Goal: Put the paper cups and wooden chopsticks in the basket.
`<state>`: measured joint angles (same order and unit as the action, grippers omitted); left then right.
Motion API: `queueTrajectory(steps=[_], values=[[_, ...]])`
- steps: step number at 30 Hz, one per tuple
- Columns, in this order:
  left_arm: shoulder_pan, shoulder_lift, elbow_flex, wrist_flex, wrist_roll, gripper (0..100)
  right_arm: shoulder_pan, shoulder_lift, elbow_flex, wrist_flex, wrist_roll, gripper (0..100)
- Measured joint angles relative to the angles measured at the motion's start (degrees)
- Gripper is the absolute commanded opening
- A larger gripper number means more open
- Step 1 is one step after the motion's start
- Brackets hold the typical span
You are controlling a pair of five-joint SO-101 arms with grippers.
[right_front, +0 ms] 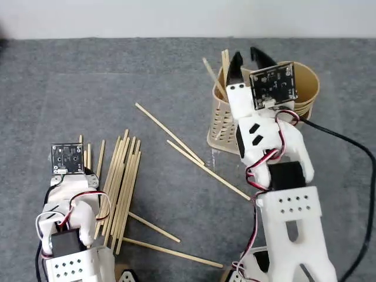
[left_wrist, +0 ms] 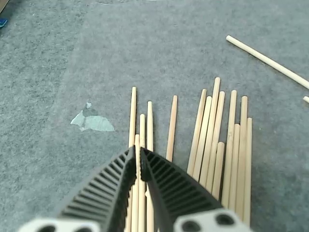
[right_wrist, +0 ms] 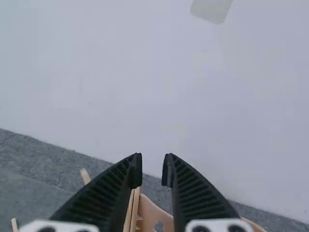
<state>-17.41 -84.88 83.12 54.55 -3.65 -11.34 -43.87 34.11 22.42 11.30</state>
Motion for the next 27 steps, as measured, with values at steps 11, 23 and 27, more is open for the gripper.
queueTrajectory(steps=[11,23,27], values=[[0.0,0.0,-6.4,4.2,-3.4,3,-6.2,-3.4,-8.6,44.6,-14.9,3.9],[0.1,21.5,-27.7,16.0,-13.2,4,-11.5,-3.5,17.3,30.3,-20.8,3.9],[0.1,37.8,-36.5,17.3,-16.4,4,-11.6,-3.5,24.5,23.8,-20.8,3.9]])
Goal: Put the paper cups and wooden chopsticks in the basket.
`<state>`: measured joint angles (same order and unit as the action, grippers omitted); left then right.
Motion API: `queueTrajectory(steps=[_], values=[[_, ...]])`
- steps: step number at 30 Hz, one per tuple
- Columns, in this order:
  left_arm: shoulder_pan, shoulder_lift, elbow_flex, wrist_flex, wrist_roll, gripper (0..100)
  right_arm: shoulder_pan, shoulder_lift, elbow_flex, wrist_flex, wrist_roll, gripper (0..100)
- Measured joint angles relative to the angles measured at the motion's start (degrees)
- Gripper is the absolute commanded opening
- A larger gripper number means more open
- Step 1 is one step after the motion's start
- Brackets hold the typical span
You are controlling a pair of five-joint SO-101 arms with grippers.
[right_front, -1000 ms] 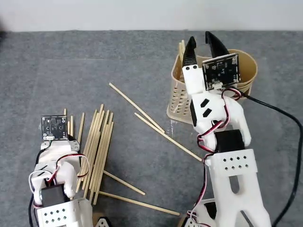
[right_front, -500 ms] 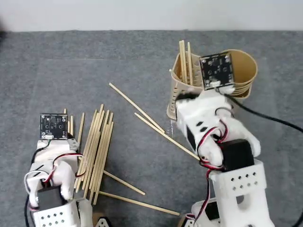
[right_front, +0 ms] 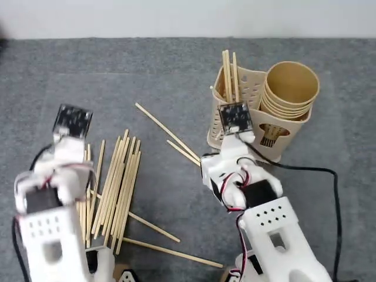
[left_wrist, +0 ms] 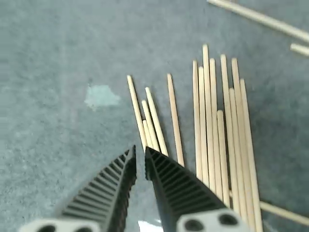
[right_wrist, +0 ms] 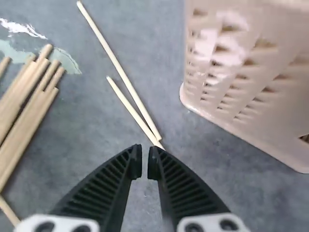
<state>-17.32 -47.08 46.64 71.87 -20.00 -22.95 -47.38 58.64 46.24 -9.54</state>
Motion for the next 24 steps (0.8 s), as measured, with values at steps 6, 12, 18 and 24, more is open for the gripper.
queueTrajectory(steps=[6,12,18,24], values=[[-0.5,22.5,-10.9,0.5,-4.1,6,2.3,0.0,2.7,-1.8,-0.1,3.9],[-4.3,40.3,-21.7,0.5,-4.5,18,3.3,0.0,3.2,-2.0,-1.1,4.3],[-6.9,57.1,-31.8,0.5,-4.4,18,3.6,0.0,3.2,-2.0,-3.7,4.3],[-6.9,70.7,-39.1,0.5,-4.6,18,3.5,0.0,3.2,-2.0,-3.7,4.1]])
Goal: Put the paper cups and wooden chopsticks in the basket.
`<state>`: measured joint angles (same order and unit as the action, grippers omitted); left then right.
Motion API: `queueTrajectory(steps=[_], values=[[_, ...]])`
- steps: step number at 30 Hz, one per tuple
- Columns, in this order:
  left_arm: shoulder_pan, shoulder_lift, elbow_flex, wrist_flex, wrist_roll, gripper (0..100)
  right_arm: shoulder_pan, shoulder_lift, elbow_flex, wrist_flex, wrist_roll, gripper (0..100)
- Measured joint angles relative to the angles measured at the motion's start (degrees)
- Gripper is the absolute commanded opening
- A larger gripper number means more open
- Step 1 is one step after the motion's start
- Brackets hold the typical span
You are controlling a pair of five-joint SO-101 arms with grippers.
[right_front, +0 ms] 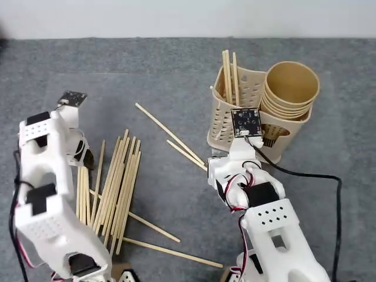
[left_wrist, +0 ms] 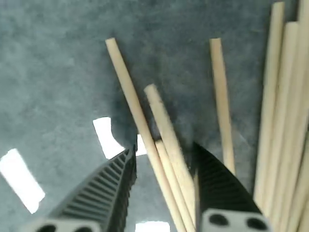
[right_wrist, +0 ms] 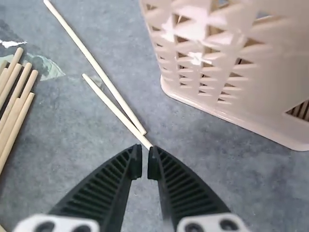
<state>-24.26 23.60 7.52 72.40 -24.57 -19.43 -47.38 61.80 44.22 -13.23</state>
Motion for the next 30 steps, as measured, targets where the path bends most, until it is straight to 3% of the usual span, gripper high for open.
queueTrajectory(steps=[5,11,22,30], values=[[-0.1,4.4,-4.5,0.3,0.4,17,0.0,0.0,0.0,0.0,-0.2,3.9],[0.8,8.3,-9.0,3.9,1.7,1,0.0,0.0,0.0,0.0,-0.2,3.9],[4.7,11.0,-13.7,10.4,1.2,1,0.0,0.0,0.0,0.0,-0.2,3.9],[7.7,12.5,-24.5,21.3,4.7,1,0.0,0.0,0.0,1.4,-0.2,3.9]])
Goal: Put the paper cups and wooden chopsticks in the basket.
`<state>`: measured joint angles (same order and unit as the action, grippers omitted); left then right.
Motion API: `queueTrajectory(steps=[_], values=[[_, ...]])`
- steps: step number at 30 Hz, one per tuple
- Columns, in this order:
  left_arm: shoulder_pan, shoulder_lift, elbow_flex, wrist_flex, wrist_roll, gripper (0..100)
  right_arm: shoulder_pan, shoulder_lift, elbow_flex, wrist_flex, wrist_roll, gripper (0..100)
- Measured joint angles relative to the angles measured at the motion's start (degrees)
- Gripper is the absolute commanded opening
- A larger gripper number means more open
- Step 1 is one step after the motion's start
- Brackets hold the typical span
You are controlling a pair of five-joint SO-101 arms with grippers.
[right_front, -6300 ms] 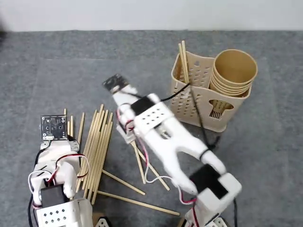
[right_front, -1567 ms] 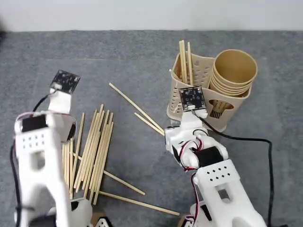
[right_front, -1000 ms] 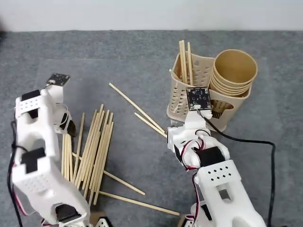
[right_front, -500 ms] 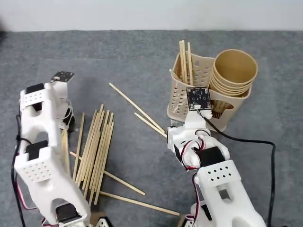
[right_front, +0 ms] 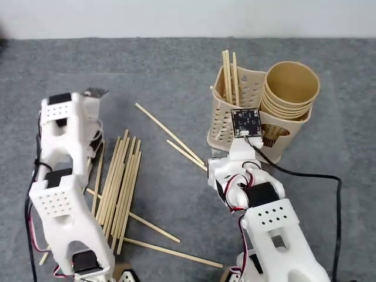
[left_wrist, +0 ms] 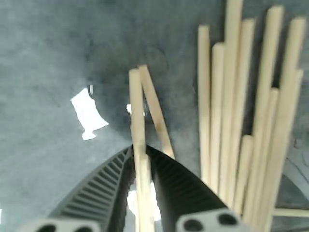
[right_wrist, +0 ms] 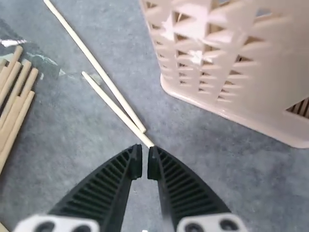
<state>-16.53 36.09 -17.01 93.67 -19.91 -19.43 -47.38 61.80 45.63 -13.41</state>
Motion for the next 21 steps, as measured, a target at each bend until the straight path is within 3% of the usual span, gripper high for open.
queueTrajectory(steps=[5,11,21], values=[[0.8,0.0,-11.5,4.9,0.9,1,-3.9,-3.6,0.0,4.0,0.0,3.9],[4.5,-0.3,-14.6,5.2,2.5,1,-11.2,-11.3,1.2,12.4,4.7,3.9],[16.7,-13.7,-15.4,5.5,5.5,1,-12.9,-16.6,12.0,5.8,10.4,3.9]])
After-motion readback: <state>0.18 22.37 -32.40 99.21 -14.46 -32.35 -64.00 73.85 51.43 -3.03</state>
